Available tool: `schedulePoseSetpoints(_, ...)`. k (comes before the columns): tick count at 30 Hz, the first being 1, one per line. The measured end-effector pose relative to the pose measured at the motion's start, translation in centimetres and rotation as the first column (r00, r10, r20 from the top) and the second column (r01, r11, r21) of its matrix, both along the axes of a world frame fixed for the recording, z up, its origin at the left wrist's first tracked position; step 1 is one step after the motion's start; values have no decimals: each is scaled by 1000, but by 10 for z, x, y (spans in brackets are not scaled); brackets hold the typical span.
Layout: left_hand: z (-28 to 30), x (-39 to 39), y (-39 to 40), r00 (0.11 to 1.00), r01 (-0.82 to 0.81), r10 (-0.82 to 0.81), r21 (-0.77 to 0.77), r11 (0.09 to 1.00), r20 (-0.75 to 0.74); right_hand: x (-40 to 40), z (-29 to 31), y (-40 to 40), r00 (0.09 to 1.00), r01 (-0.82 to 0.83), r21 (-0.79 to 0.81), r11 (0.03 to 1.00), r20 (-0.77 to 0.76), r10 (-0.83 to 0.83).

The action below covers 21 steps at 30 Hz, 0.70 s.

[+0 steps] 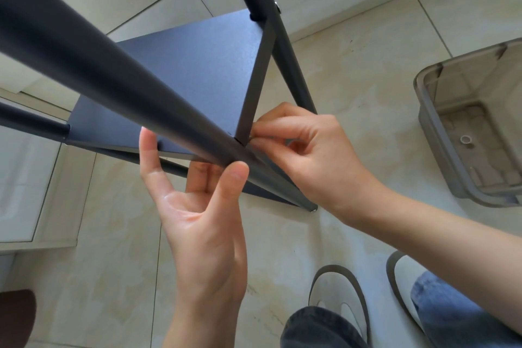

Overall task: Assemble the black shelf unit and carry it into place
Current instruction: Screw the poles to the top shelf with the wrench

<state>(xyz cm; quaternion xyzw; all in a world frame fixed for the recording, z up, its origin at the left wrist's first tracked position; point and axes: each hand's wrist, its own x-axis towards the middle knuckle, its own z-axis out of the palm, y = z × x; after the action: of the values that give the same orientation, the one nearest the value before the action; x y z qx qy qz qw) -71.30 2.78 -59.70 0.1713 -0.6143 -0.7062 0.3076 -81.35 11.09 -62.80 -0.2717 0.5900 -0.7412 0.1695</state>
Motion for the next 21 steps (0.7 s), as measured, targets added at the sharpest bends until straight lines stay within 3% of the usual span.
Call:
schedulePoseSetpoints(8,3,-2,-1,1000,0,0,-23,1000,-10,-11,-2,12,999,23,100,995,-30,-20)
schedulePoseSetpoints(21,-1,0,-2,999,-35,34,-27,999,-16,-4,-3,3,1000,30,113,993,5,-31)
